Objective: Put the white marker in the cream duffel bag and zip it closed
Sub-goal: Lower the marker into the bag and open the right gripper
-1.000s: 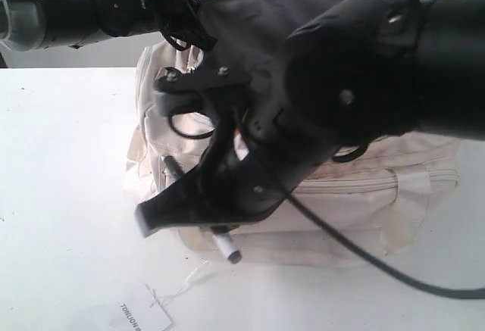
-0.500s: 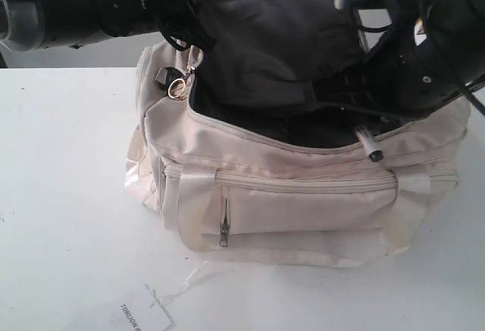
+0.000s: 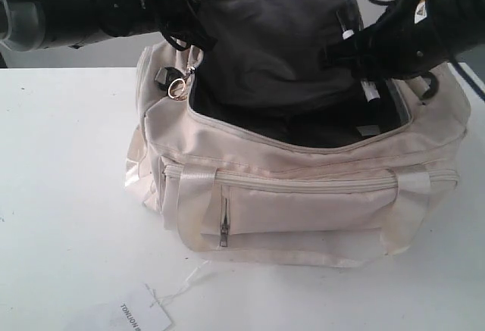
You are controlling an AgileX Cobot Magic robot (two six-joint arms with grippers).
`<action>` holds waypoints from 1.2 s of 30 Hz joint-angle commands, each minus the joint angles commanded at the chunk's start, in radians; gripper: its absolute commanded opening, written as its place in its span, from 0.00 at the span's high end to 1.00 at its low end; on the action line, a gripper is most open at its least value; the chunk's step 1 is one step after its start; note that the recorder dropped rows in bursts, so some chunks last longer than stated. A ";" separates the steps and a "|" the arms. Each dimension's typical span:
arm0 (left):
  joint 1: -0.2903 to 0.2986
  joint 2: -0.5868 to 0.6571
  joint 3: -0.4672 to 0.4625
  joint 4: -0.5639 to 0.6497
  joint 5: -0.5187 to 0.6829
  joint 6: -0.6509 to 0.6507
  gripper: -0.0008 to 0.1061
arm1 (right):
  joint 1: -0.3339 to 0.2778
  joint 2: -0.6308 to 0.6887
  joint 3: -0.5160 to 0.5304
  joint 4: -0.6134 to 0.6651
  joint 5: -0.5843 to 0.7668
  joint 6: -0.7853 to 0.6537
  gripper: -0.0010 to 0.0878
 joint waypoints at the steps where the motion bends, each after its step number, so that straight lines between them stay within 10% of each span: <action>1: 0.000 0.000 0.000 0.000 0.000 0.000 0.99 | 0.000 0.014 0.000 -0.009 0.000 -0.028 0.99; 17: 0.000 0.000 0.000 0.000 0.000 0.000 0.99 | 0.000 0.091 0.000 -0.156 0.061 -0.018 0.98; 27: 0.000 0.000 0.000 0.000 0.000 0.000 0.99 | 0.000 0.091 0.000 -0.206 0.119 0.015 0.62; 36: 0.000 0.000 0.000 0.000 0.000 0.000 0.99 | 0.000 0.044 0.000 -0.194 0.134 0.098 0.59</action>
